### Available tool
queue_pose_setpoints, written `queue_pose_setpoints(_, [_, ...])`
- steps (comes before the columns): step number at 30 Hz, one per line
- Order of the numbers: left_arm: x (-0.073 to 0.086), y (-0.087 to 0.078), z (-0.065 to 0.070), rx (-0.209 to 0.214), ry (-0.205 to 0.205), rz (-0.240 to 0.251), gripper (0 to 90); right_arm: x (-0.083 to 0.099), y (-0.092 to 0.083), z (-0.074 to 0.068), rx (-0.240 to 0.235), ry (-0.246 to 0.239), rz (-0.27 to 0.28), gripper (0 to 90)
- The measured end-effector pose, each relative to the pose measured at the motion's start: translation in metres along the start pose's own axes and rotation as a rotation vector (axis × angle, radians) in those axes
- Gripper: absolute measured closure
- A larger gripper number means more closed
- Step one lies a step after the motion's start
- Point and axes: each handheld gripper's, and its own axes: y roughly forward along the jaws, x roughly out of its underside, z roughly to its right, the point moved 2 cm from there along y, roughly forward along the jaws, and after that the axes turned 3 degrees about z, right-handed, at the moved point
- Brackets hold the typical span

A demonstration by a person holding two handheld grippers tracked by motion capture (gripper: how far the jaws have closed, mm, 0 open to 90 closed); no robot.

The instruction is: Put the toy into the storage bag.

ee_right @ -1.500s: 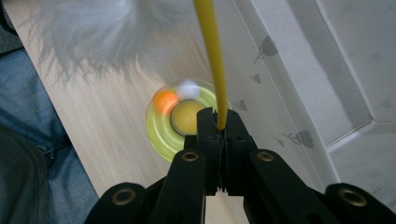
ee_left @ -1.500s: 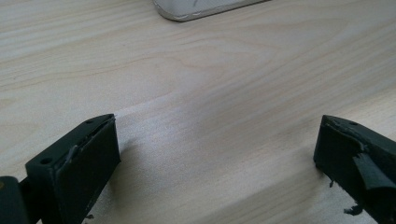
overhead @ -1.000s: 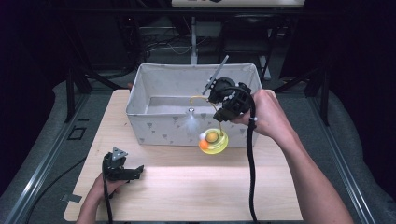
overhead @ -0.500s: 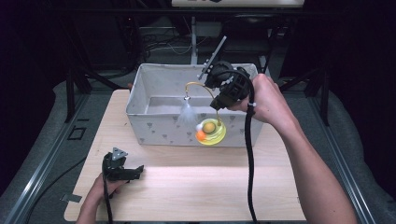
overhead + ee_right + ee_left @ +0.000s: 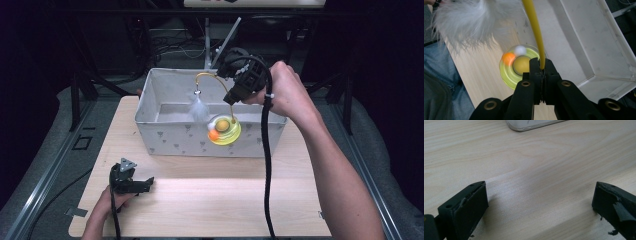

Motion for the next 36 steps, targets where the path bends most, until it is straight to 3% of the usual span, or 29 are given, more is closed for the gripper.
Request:
queue_pose_setpoints(18, [0.0, 0.0, 0.0, 0.0, -0.002, 0.0, 0.2, -0.015, -0.014, 0.027, 0.034, 0.045, 0.002, 89.0])
queue_pose_setpoints(29, [0.0, 0.0, 0.0, -0.001, -0.001, 0.0, 0.3, -0.015, -0.01, 0.053, 0.059, 0.125, 0.017, 88.9])
queue_pose_setpoints(36, [0.0, 0.0, 0.0, -0.001, -0.003, 0.002, 0.3, -0.014, -0.003, 0.07, 0.072, 0.168, -0.003, 89.0])
